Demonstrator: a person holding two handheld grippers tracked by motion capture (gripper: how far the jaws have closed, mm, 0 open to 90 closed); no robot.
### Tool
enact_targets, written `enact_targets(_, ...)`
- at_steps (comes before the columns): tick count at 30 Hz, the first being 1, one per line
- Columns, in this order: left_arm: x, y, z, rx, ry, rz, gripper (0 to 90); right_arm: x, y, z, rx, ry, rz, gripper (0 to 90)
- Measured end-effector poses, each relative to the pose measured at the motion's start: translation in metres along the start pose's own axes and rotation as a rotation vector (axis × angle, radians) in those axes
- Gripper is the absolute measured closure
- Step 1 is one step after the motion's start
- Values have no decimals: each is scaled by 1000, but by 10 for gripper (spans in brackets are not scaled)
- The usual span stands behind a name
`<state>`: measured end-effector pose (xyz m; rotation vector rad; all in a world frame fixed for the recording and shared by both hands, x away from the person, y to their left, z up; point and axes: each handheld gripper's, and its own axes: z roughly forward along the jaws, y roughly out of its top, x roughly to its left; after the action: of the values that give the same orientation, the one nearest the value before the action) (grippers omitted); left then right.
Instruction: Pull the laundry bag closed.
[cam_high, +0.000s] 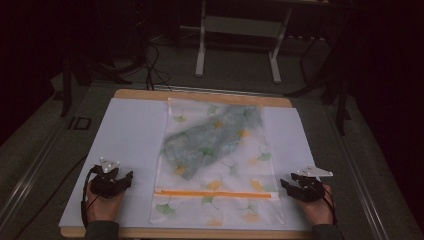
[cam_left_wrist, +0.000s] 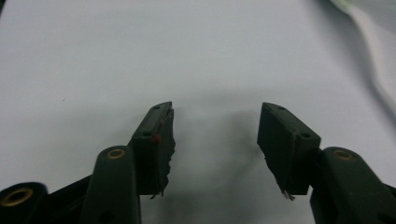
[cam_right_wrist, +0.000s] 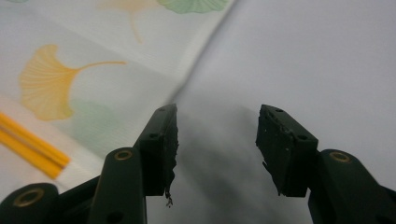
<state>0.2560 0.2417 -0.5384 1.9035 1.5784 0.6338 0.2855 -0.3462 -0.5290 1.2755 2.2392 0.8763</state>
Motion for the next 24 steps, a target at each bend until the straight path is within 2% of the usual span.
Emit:
enact_targets(3, -1, -1, -3, 3, -50, 15, 488, 3, 1, -1, 1, 22, -16, 479)
enact_targets(4, -1, -1, -3, 3, -50, 15, 493, 3, 1, -1, 1, 22, -16, 479)
enact_targets(9, -5, -1, -8, -12, -116, 41, 529, 8, 4, -2, 6, 49, -27, 481)
enact_targets(11, -5, -1, -8, -12, -116, 41, 530, 9, 5, -2, 3, 56, -28, 481)
enact_targets(12, -8, -3, -9, 3, -151, 52, 531, 11, 6, -2, 3, 60, -37, 481)
enact_targets(13, -9, -4, -9, 1, -162, 54, 534, 12, 7, -2, 5, 61, -41, 481)
enact_targets(16, -10, -4, -11, -3, -174, 70, 539, 14, 8, -3, 7, 60, -45, 478)
enact_targets(17, -11, -5, -14, -13, -196, 66, 539, 15, 8, -3, 6, 65, -48, 478)
enact_targets(20, -12, -6, -18, -27, -214, 77, 542, 19, 11, -5, 7, 83, -58, 481)
enact_targets(24, -14, -9, -24, -41, -234, 88, 558, 24, 15, -6, 13, 108, -74, 537)
